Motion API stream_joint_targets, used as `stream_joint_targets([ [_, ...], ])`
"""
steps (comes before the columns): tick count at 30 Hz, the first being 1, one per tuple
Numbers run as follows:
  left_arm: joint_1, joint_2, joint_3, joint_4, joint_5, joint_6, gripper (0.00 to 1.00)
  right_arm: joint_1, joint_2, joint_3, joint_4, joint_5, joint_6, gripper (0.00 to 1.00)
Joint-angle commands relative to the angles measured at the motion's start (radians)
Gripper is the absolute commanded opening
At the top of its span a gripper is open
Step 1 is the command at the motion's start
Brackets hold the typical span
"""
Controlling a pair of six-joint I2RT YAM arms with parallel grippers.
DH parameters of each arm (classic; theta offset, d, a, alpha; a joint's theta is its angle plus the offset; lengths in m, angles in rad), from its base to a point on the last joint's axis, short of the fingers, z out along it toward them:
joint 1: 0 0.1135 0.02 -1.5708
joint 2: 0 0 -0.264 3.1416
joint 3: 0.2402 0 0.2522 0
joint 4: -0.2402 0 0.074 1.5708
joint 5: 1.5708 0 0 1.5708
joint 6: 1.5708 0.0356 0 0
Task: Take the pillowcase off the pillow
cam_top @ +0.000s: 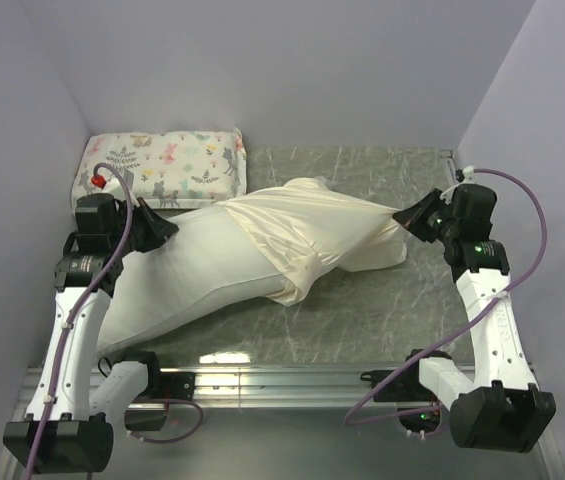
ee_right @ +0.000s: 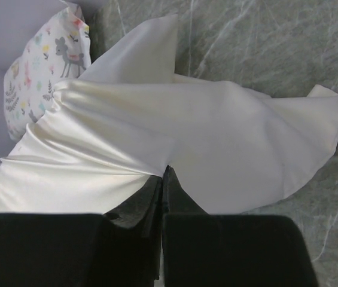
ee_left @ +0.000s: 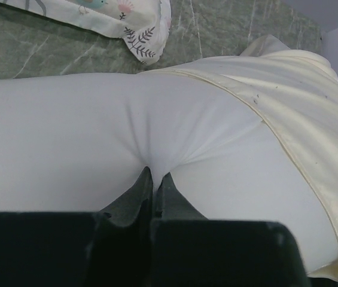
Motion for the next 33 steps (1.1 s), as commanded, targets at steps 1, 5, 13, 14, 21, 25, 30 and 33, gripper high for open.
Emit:
stream_joint_targets([
  [1,0.062,-0.032,0.021,0.125,-0.077,0.047,0.00,-0.041,-0.007,0.043,0.131,0.086,-0.019,0.00],
  [5,0.055,-0.004,-0.005,0.139,0.081,0.066,0.00,0.194,-0.009,0.059,0.084,0.282,-0.098,0.08],
  [13,-0.007,0.007,-0.080,0.153,0.089,0.083,0.01,0.560,-0.007,0.115,0.053,0.416,-0.175,0.64],
  [14,-0.013,0.008,-0.087,0.157,0.084,0.081,0.00,0.590,0.005,0.128,0.052,0.413,-0.186,0.66],
  [21,-0.074,0.016,-0.119,0.182,0.051,0.061,0.01,0.964,0.144,0.201,0.046,0.541,-0.244,0.73],
  [25,-0.085,0.018,-0.114,0.179,0.040,0.061,0.00,1.125,0.267,0.264,0.012,0.694,-0.252,0.74],
  [30,-0.089,0.021,-0.111,0.180,0.040,0.061,0.00,1.232,0.422,0.348,-0.062,0.849,-0.266,0.77],
  [33,-0.091,0.018,-0.110,0.173,0.034,0.069,0.00,1.237,0.490,0.390,-0.132,0.949,-0.250,0.76],
])
